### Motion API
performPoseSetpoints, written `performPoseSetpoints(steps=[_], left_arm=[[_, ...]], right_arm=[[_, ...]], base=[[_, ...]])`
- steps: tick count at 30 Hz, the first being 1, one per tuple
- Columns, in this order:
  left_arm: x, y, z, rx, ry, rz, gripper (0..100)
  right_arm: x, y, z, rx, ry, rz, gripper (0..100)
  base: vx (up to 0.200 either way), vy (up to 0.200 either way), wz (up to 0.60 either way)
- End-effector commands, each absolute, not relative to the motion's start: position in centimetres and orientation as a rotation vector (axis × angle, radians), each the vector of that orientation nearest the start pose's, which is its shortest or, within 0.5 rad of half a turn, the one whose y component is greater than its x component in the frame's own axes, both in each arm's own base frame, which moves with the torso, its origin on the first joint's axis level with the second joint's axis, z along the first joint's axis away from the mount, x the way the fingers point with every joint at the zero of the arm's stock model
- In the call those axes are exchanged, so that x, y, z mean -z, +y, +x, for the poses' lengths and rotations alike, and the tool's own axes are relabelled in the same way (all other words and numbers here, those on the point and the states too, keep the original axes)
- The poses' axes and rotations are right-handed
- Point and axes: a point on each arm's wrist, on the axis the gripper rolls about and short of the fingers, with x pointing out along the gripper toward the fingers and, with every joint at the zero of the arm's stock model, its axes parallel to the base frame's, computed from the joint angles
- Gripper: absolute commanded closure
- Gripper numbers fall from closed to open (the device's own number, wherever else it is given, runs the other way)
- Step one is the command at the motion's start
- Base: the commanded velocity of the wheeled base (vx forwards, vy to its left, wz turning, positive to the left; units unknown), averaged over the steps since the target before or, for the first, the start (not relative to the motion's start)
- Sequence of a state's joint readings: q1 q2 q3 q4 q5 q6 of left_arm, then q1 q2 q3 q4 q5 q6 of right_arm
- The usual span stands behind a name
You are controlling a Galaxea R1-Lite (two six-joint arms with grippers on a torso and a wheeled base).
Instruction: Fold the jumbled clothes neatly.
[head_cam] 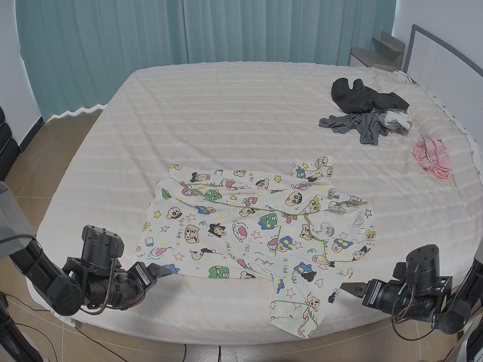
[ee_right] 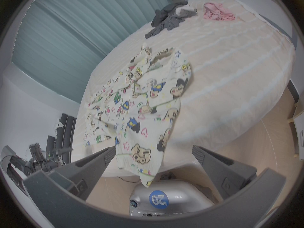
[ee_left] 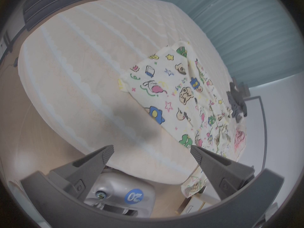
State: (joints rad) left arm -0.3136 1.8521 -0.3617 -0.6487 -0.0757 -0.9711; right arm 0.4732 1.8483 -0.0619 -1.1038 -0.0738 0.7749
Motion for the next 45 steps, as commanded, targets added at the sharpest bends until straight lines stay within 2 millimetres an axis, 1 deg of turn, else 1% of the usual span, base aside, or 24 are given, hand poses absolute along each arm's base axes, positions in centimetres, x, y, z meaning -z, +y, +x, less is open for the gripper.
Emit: performPoseSetpoints(steps=[1,3,4,6,12,15,19,23,24,25,27,28,31,32,34,38,40,44,45], left_arm=[[-4.5,-8.4,25.7,-0.116,0.866,-0.85,0],[-4.3,-8.6,26.6,-0.142,0.843,-0.847,0],[-4.0,-8.8,27.6,-0.16,0.826,-0.841,0],[-3.5,-9.1,28.4,-0.17,0.827,-0.837,0],[-1.8,-9.5,29.6,-0.226,0.835,-0.834,0],[-1.4,-9.5,30.0,-0.252,0.826,-0.84,0],[-1.0,-9.5,30.6,-0.262,0.823,-0.843,0],[-0.6,-8.9,32.2,-0.3,0.782,-0.853,0],[-0.6,-8.9,32.3,-0.303,0.781,-0.853,0],[-0.4,-8.6,33.1,-0.316,0.761,-0.86,0],[-0.4,-8.4,33.4,-0.32,0.753,-0.865,0],[-0.5,-7.8,34.4,-0.332,0.729,-0.88,0],[-0.2,-7.5,35.2,-0.351,0.731,-0.883,0],[-0.2,-7.5,35.2,-0.351,0.731,-0.883,100],[-0.1,-7.5,35.6,-0.368,0.741,-0.878,100],[-0.2,-7.6,35.5,-0.371,0.748,-0.872,100],[-0.6,-7.3,35.4,-0.375,0.739,-0.873,100],[-2.5,-6.1,35.1,-0.382,0.692,-0.894,100],[-2.8,-5.9,34.9,-0.384,0.691,-0.894,100]], right_arm=[[-2.0,9.7,17.6,-0.122,0.84,0.541,0],[-1.9,10.0,17.5,-0.134,0.839,0.548,0],[-1.7,10.3,17.3,-0.149,0.844,0.554,0],[-1.2,10.7,17.1,-0.155,0.861,0.554,0],[-0.3,11.0,17.4,-0.162,0.832,0.573,0],[-0.7,11.2,17.6,-0.173,0.807,0.634,0],[-0.6,11.2,17.6,-0.171,0.812,0.638,0],[-0.6,11.4,17.4,-0.178,0.82,0.631,0],[-0.6,11.4,17.4,-0.178,0.82,0.631,0],[-0.5,11.5,17.3,-0.184,0.824,0.627,0],[-0.5,11.6,17.3,-0.186,0.825,0.624,0],[-0.5,11.7,17.2,-0.193,0.828,0.621,0],[-0.5,11.8,17.2,-0.196,0.831,0.615,0],[-0.5,11.8,17.2,-0.196,0.831,0.615,0],[-0.3,11.9,17.1,-0.197,0.836,0.609,0],[0.2,12.0,17.1,-0.199,0.848,0.563,0],[0.4,12.0,17.1,-0.211,0.856,0.523,0],[1.5,12.0,17.2,-0.236,0.886,0.455,0],[1.6,12.0,17.3,-0.239,0.886,0.446,0]], base=[[0.0,0.0,0.0],[0.0,0.0,0.0],[0.0,0.0,0.0],[0.0,0.0,0.0],[0.0,0.0,0.0],[0.0,0.0,0.0],[0.0,0.0,0.0],[0.0,0.0,0.0],[0.0,0.0,0.0],[0.0,0.0,0.0],[0.0,0.0,0.0],[0.0,0.0,0.0],[0.0,0.0,0.0],[0.0,0.0,0.0],[0.0,0.0,0.0],[0.0,0.0,0.0],[0.0,0.0,0.0],[0.0,0.0,0.0],[0.0,0.0,0.0]])
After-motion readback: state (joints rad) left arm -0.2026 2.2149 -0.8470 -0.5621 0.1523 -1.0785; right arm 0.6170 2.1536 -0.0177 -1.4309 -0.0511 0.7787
